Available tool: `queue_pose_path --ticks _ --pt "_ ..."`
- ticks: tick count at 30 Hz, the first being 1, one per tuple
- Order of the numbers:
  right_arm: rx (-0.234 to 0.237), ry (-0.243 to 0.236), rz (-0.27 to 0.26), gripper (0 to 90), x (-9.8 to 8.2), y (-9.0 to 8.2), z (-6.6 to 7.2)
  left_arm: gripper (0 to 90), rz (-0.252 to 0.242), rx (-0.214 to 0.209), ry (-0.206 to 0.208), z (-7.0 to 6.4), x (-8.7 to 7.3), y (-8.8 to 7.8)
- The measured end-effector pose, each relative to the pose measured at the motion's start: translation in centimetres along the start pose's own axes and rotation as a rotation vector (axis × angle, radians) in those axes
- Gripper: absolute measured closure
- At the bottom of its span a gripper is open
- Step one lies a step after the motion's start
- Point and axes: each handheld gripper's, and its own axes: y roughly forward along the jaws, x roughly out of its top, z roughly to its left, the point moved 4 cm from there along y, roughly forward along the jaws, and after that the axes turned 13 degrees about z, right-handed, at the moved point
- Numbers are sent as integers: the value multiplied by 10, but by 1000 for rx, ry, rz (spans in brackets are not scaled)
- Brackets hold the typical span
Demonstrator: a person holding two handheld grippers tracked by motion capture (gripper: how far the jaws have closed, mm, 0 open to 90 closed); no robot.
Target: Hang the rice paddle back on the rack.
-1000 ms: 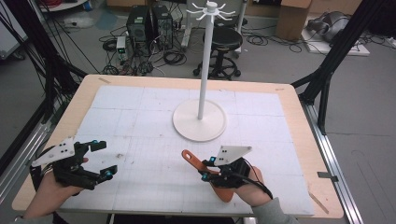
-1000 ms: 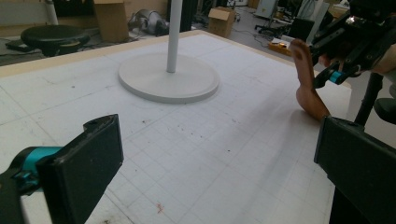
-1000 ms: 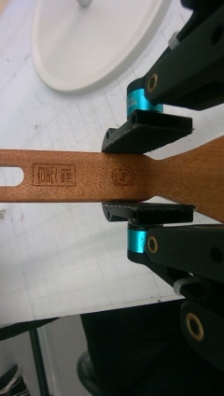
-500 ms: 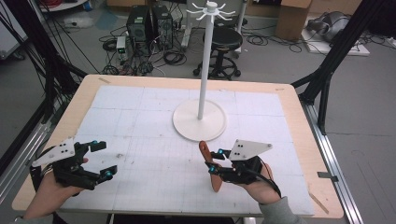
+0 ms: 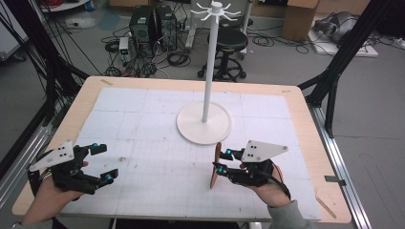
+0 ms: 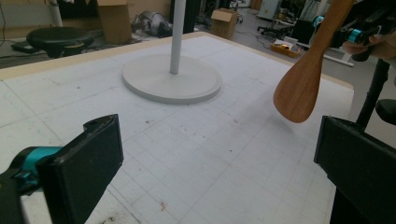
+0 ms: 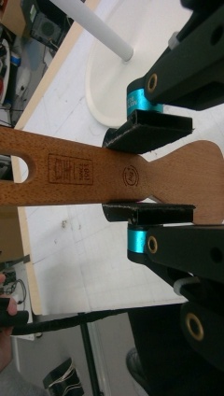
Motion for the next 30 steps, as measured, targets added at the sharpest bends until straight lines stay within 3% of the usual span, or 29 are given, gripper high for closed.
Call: queue_pose_path --ticks 6,17,27,30 --pt "17 -1 -30 642 1 -3 -3 18 -27 -19 2 -3 4 -2" --pt "49 21 -138 642 7 -26 -15 18 -15 -12 3 -5 2 -1" --pt "88 43 -195 642 3 -47 -31 18 -7 -8 -6 -4 -2 -1" --pt "99 26 -213 642 2 -52 -34 18 -15 -10 -8 -3 -2 -3"
